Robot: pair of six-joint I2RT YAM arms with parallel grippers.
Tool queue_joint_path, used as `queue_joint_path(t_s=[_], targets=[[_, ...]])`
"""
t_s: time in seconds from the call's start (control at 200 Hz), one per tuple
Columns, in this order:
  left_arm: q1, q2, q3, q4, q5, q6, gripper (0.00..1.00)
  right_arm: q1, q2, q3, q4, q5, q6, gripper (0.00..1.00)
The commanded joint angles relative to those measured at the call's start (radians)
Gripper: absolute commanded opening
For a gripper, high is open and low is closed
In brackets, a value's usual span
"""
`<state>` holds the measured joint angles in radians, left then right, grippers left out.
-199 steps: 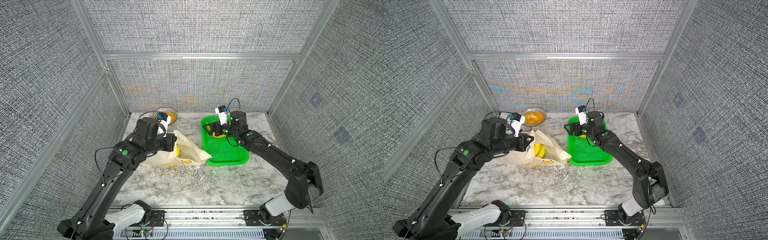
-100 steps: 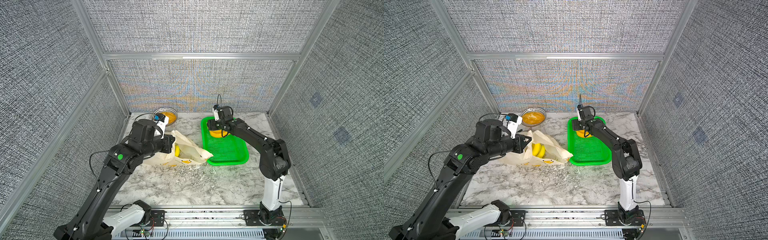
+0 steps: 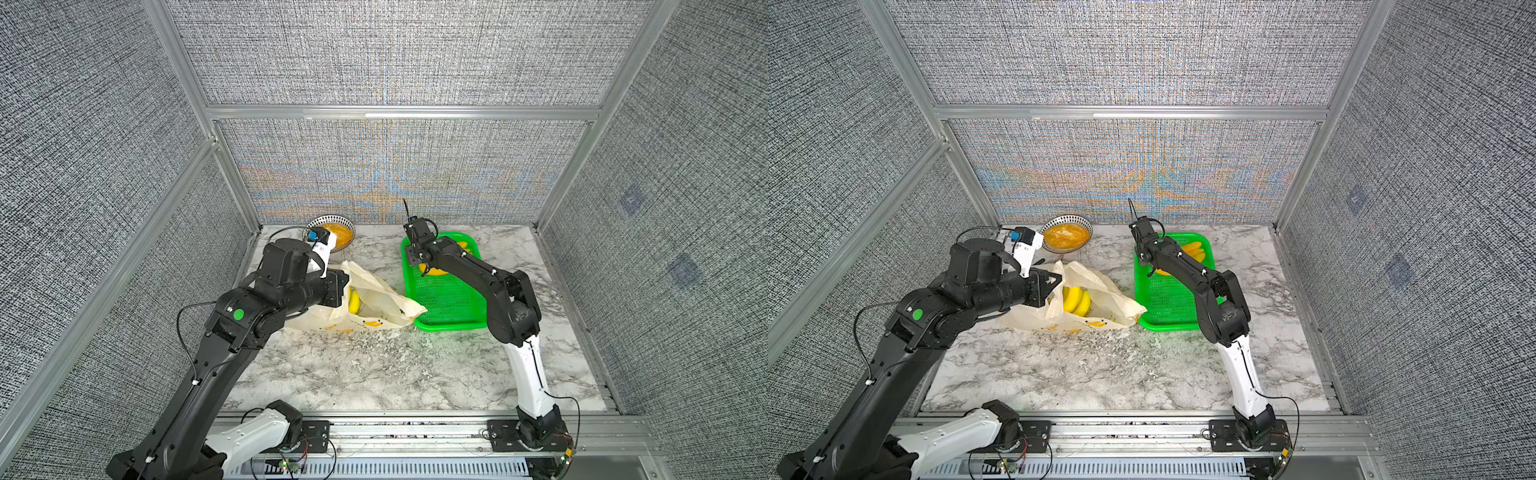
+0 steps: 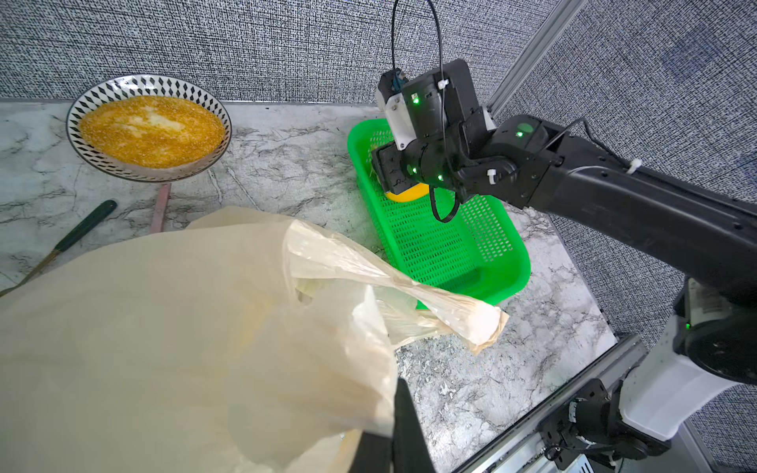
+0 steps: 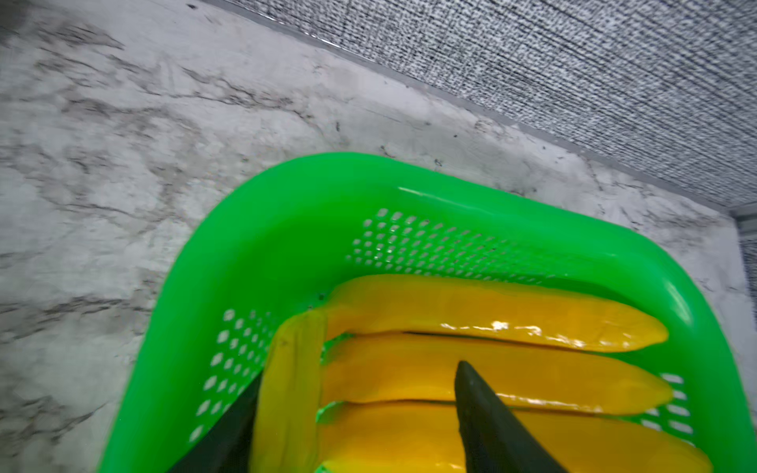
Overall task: Place the banana into a plastic bag & tie a knot
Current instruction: Pick up the banana from the basket.
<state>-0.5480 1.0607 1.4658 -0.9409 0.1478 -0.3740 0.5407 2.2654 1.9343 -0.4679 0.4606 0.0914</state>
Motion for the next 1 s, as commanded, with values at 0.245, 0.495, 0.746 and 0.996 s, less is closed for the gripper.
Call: queue_joint_path(t_s=[0.245,0.495,0.746,0.996], targets=[[0.002,0.010,0.008,0.013,-0.004,0.008,0.00,0.001,0.069,0.061,-0.023,0.099,-0.013,0.51],[0.001,0.006,0.008,0.014,-0.011,0.003,0.00,0.000,0.016,0.046,-0.031,0.089,-0.018,0.03],[0.001,0.033,0.032,0.016,-0.018,0.003,0.00,-0.002,-0.235,-0.071,-0.030,-0.050,-0.003,0.00],[0.002,0.056,0.065,-0.004,-0.064,0.017,0.00,-0.013,-0.639,-0.293,0.096,-0.505,0.079,0.00]])
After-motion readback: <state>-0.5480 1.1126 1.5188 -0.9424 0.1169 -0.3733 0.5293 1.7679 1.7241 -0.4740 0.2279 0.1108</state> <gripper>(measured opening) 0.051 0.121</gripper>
